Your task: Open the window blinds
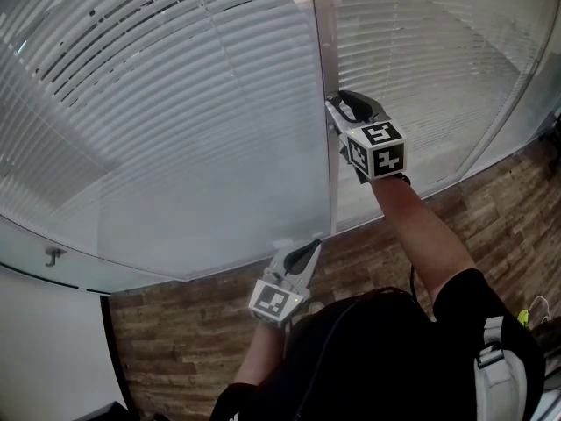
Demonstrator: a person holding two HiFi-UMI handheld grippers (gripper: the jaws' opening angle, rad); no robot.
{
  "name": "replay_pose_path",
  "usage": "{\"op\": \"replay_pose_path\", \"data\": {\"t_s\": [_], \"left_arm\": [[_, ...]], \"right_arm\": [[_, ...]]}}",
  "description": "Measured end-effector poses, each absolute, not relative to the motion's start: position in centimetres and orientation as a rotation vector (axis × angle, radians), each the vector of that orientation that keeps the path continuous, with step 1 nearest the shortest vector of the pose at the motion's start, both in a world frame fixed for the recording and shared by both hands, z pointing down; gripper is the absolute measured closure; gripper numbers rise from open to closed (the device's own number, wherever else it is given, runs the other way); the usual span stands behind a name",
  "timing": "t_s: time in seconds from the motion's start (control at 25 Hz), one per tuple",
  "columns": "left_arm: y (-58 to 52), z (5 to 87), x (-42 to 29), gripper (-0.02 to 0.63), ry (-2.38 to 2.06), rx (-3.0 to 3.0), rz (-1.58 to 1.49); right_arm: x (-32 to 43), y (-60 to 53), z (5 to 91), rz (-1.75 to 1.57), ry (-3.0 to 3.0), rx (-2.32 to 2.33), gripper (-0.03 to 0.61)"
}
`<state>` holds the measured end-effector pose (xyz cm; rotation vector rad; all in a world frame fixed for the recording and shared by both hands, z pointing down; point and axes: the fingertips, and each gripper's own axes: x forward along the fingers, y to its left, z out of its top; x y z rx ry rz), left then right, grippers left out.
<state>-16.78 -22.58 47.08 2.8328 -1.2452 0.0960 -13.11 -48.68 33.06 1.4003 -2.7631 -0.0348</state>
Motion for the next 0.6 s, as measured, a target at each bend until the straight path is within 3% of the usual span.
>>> {"op": "replay_pose_path", "data": {"t_s": [0.28,0.6], "left_arm": [[-22.59,47.06,-16.67,0.609,-1.232,2.834,0.100],[-22.68,47.08,-16.57,0.609,-1.227,2.833,0.103]], "right_arm": [[-12.94,-48.64,32.79,0.211,-2.849,1.470,0.445],[-12.99,-48.68,32.83,0.200,-2.844,1.474,0.445]]}}
